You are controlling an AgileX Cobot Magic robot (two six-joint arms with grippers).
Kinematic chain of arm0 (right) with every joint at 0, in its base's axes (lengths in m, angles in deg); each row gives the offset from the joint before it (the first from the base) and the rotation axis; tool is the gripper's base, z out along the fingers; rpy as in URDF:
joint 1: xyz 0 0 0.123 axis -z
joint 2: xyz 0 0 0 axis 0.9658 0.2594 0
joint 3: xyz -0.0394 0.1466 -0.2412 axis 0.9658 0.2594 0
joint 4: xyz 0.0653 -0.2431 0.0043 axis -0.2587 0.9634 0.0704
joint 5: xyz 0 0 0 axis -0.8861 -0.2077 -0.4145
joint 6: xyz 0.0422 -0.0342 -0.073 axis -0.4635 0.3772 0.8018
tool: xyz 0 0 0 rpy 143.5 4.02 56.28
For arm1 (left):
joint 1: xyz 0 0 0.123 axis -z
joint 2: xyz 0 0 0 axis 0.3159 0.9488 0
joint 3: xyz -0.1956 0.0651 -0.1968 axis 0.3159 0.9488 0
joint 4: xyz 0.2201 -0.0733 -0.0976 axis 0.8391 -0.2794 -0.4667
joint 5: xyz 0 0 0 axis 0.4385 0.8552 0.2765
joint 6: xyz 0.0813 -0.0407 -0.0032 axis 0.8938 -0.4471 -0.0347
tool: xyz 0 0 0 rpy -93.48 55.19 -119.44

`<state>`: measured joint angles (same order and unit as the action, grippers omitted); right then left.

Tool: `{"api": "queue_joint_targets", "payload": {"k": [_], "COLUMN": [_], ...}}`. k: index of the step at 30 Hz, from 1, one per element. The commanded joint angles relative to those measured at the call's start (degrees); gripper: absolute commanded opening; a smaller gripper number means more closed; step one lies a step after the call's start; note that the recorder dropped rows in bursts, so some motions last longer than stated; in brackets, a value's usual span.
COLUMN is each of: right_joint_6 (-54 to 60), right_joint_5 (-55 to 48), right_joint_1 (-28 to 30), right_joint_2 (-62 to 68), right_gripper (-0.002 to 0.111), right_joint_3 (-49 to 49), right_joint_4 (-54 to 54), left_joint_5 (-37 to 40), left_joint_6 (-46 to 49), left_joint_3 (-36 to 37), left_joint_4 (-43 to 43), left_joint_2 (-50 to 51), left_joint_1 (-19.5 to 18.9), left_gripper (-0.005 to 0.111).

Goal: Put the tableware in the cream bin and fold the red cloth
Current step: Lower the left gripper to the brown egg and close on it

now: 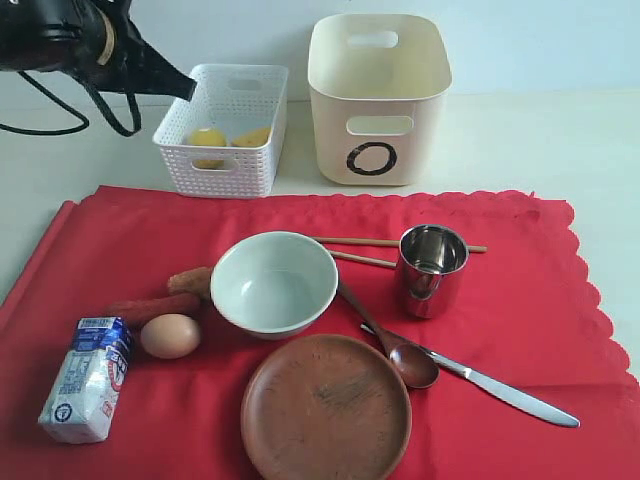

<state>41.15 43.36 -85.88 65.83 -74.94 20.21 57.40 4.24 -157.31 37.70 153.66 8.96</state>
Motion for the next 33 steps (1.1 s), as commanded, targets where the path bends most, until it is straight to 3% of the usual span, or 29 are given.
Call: {"api": "queue_joint_targets", "payload": {"k": [1, 5, 17, 28, 33], "right_joint_6": [0.1, 0.1, 0.1, 0.1, 0.1], "right_joint_5": [0.2, 0.2, 0.2, 0.2, 0.2], "right_joint_1": [-0.1, -0.1, -0.1, -0.1, -0.1], "right_joint_2": [-0.2, -0.2, -0.2, -0.2, -0.2], "right_gripper": [0.0, 0.0, 0.0, 0.0, 0.0], "right_joint_3": [0.3, 0.3, 0.3, 0.3, 0.3], "right_joint_4": [0.0, 0.0, 0.0, 0.0, 0.0], "left_joint_5": [12.3, 14.9, 18.2, 5.2, 3.1], "left_joint_6": [6.0, 17.0, 18.2, 20.5, 21.3], "left_joint_3": [1.2, 6.5, 21.4, 25.8, 25.8], "left_joint_4": [-10.1, -20.0, -30.1, -37.2, -37.7], "left_joint_2": [-4.6, -7.4, -13.1, -12.8, -12.8], "left_joint_1": [2.9, 6.0, 15.5, 16.0, 16.0], "left_gripper": [0.0, 0.0, 0.0, 0.001, 0.02]}}
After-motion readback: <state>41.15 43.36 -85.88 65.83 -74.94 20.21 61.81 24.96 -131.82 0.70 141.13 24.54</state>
